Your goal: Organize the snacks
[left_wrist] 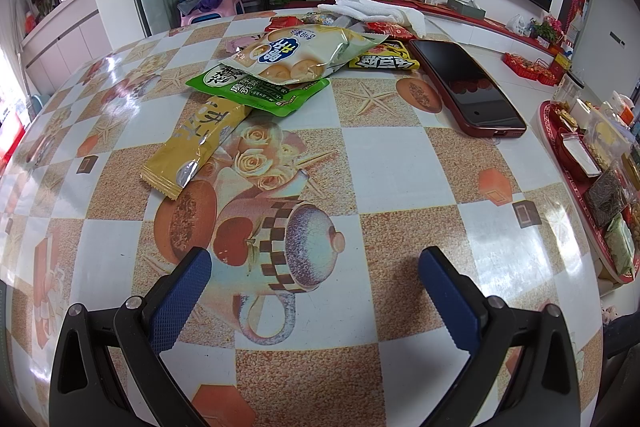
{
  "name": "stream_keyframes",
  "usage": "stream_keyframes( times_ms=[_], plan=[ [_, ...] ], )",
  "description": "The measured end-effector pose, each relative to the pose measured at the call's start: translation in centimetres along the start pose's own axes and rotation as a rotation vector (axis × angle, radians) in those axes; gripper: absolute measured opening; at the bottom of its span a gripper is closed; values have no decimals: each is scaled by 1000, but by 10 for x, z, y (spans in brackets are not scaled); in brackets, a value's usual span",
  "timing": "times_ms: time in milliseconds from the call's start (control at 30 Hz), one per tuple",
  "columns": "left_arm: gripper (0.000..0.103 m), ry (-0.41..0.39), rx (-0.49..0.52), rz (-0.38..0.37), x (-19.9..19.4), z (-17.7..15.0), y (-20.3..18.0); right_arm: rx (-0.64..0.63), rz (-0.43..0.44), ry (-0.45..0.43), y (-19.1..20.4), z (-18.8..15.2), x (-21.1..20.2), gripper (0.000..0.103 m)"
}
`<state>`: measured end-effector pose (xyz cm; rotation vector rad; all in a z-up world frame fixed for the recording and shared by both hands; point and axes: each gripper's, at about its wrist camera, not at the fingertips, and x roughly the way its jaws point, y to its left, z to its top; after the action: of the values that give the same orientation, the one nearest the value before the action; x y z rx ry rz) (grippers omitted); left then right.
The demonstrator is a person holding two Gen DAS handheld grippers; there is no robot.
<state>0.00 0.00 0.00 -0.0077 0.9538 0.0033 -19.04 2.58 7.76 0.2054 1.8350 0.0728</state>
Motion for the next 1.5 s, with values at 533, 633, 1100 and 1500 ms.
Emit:
stream_keyframes(
  times_ms=[533,633,1100,1500],
  plan=[
    [103,0,0,0,0,0,0,-207,-253,202,36,-51,57,102],
    [103,0,0,0,0,0,0,-183,-261,208,31,-56,57,102],
    [103,0,0,0,0,0,0,-146,-109,113,40,-4,35,102],
    [103,0,0,0,0,0,0,-65,-12,83,11,14,16,102]
  ],
)
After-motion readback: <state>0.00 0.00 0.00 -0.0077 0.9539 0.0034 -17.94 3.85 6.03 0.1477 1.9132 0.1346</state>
